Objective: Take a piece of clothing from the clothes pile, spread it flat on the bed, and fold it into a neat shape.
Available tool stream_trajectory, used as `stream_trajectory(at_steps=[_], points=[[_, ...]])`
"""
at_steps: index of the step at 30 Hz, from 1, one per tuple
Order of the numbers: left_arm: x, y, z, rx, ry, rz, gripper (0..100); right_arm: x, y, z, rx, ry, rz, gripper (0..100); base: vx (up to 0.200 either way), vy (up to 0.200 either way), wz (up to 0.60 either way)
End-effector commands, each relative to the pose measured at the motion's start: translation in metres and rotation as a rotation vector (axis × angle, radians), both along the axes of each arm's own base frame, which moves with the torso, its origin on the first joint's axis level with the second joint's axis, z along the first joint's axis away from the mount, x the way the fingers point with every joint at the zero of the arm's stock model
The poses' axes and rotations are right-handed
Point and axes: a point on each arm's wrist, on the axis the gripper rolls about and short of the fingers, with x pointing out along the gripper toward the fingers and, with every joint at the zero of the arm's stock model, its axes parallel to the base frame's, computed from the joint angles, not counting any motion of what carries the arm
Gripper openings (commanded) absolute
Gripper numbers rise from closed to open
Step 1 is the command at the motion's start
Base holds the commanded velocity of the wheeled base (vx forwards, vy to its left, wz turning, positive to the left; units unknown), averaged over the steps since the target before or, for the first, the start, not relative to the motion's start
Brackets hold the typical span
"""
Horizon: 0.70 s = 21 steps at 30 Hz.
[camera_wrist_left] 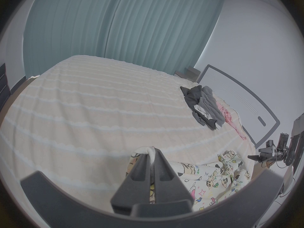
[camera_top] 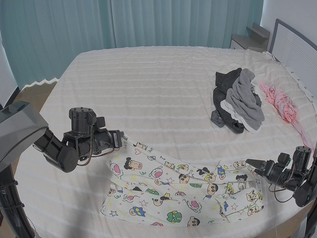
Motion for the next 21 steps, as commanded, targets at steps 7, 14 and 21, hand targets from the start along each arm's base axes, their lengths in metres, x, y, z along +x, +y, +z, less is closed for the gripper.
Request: stream_trajectory(at_steps=[7,14,21], points=[[-0.014,0.007,-0.019,0.019,0.081,-0.004,0,-0.004,0.0,-0.001,0.001,0.016,0.0,100,0.0,0.0,0.0],[-0.033,0.019,-0.039,0.023,0.153,-0.026,0,-0.004,0.0,-0.001,0.001,0.016,0.0,100,0.0,0.0,0.0],[-0.053,0.029,-0.053,0.018,0.172,-0.024,0,-0.004,0.0,-0.001,0.001,0.016,0.0,100,0.0,0.0,0.0]])
